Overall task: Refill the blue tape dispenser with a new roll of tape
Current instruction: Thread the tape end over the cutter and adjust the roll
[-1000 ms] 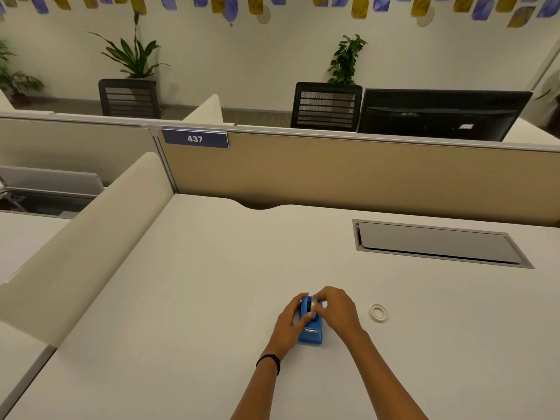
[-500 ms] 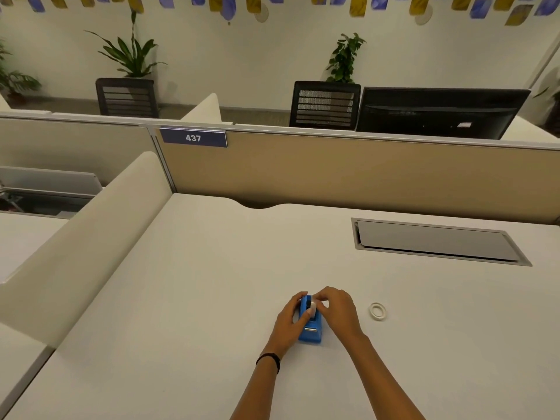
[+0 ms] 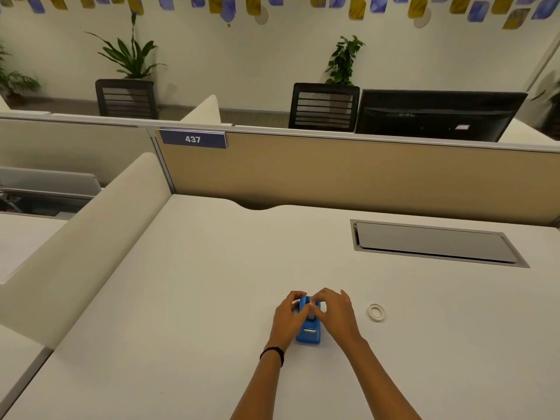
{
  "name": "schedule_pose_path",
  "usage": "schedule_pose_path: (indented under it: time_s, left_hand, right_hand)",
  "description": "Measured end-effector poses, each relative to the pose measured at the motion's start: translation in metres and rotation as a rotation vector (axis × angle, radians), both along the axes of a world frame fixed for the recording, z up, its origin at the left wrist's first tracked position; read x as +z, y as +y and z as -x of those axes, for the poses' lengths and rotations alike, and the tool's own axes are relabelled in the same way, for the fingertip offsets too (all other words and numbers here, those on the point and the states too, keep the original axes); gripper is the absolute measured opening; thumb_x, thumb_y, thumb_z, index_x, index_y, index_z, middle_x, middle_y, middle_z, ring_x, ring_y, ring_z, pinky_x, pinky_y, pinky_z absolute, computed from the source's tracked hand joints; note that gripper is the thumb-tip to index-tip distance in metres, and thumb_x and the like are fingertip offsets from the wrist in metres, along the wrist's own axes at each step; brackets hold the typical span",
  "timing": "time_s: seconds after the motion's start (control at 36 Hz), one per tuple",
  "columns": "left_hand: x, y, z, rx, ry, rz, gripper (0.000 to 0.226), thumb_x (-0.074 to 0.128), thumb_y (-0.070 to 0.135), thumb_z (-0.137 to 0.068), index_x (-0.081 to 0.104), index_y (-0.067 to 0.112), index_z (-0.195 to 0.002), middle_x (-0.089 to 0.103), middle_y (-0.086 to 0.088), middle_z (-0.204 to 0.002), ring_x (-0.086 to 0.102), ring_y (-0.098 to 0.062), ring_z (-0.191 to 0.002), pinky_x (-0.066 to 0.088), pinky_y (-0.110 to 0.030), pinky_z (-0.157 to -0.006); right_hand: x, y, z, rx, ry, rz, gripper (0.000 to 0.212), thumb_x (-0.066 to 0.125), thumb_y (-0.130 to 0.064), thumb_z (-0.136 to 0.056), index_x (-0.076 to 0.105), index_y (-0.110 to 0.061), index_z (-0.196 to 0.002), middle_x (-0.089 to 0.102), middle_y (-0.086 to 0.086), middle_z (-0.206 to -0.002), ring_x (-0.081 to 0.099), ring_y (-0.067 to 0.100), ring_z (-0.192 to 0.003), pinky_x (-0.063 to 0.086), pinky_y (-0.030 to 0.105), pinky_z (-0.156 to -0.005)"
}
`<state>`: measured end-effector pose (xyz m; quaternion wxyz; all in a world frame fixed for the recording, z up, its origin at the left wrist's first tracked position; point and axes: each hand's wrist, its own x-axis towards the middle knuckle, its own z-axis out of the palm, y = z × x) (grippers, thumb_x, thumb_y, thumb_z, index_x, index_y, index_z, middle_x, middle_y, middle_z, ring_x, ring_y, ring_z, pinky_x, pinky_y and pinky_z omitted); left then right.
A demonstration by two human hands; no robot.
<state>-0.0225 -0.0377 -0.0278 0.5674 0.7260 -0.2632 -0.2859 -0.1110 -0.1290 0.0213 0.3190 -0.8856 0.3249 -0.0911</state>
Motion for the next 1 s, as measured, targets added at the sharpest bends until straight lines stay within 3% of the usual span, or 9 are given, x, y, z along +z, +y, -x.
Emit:
schedule_pose_path:
  time_s: [0.5, 0.64, 0.75, 1.0]
  left_hand:
    - [0.0058, -0.002, 0.0035, 0.018, 0.04, -0.001, 0.024, 0.062, 0.021, -0.088, 0.055, 0.016, -0.11, 0.062, 0.002, -0.107, 0.062, -0.019, -0.099, 0.052, -0.03, -0.092]
    - [0.0087, -0.0007, 0.0021, 0.0, 0.046, -0.006, 0.024, 0.061, 0.019, -0.088, 0.054, 0.017, -0.111, 0.061, 0.002, -0.109, 0.061, -0.017, -0.101, 0.051, -0.025, -0.09]
    - [0.0082, 0.0018, 0.0017, -0.022, 0.052, -0.012, 0.03, 0.062, 0.019, -0.088, 0.054, 0.015, -0.116, 0.061, -0.001, -0.114, 0.061, -0.021, -0.106, 0.051, -0.032, -0.096]
    - [0.0064, 0.0046, 0.0021, -0.037, 0.052, 0.007, 0.029, 0.061, 0.021, -0.089, 0.053, 0.02, -0.116, 0.06, 0.003, -0.115, 0.06, -0.015, -0.104, 0.049, -0.013, -0.084]
  right_hand:
    - [-0.0009, -0.0002, 0.0013, 0.003, -0.008, -0.003, 0.022, 0.057, -0.03, -0.088, 0.066, -0.013, -0.098, 0.067, 0.004, -0.108, 0.06, 0.017, -0.102, 0.013, 0.037, -0.116]
    - [-0.0017, -0.0011, 0.001, 0.0, -0.028, -0.021, 0.02, 0.058, -0.028, -0.088, 0.066, -0.012, -0.097, 0.067, 0.005, -0.106, 0.06, 0.017, -0.101, 0.014, 0.039, -0.116]
    - [-0.0035, -0.0024, -0.0005, 0.022, 0.016, -0.014, 0.022, 0.053, -0.03, -0.091, 0.063, -0.015, -0.104, 0.064, 0.003, -0.113, 0.057, 0.017, -0.107, 0.011, 0.039, -0.117]
    - [-0.006, -0.0045, -0.0011, 0.08, 0.088, -0.04, 0.027, 0.043, -0.03, -0.095, 0.056, -0.018, -0.116, 0.055, 0.001, -0.125, 0.052, 0.017, -0.116, 0.007, 0.045, -0.117]
